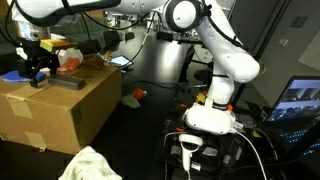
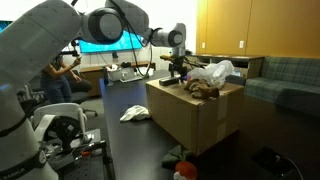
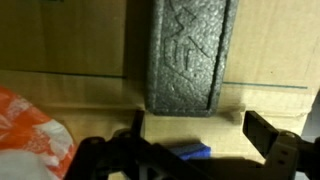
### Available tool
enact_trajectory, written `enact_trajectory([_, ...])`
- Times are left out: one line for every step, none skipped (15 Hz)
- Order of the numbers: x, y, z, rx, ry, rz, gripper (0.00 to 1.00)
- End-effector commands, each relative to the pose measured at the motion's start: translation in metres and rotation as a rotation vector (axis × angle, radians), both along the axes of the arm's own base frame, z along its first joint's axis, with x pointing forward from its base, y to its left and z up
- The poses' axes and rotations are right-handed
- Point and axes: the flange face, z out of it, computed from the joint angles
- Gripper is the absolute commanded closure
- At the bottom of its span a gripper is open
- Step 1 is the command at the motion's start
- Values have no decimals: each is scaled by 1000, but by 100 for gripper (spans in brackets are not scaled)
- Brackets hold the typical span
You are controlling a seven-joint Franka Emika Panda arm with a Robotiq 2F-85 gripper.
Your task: Pick the objects on the box and put them on the table, then pick the objects on the table and put them on the box
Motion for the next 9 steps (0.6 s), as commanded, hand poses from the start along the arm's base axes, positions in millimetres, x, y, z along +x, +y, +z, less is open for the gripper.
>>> enact_trajectory([8, 0, 7, 93, 19, -101, 0])
enact_trajectory([10, 0, 7, 105, 21, -128, 0])
enact_trajectory([11, 1, 8, 113, 23, -144, 0])
enact_trajectory([13, 4, 6, 119, 17, -165, 0])
enact_trajectory([14, 7, 5, 118, 9, -181, 0])
enact_trajectory([15, 10, 4, 116, -3, -198, 0])
enact_trajectory([17, 15, 2, 110, -24, -215, 0])
enact_trajectory([19, 20, 1, 110, -47, -232, 0])
enact_trajectory([21, 25, -1, 113, -75, -248, 0])
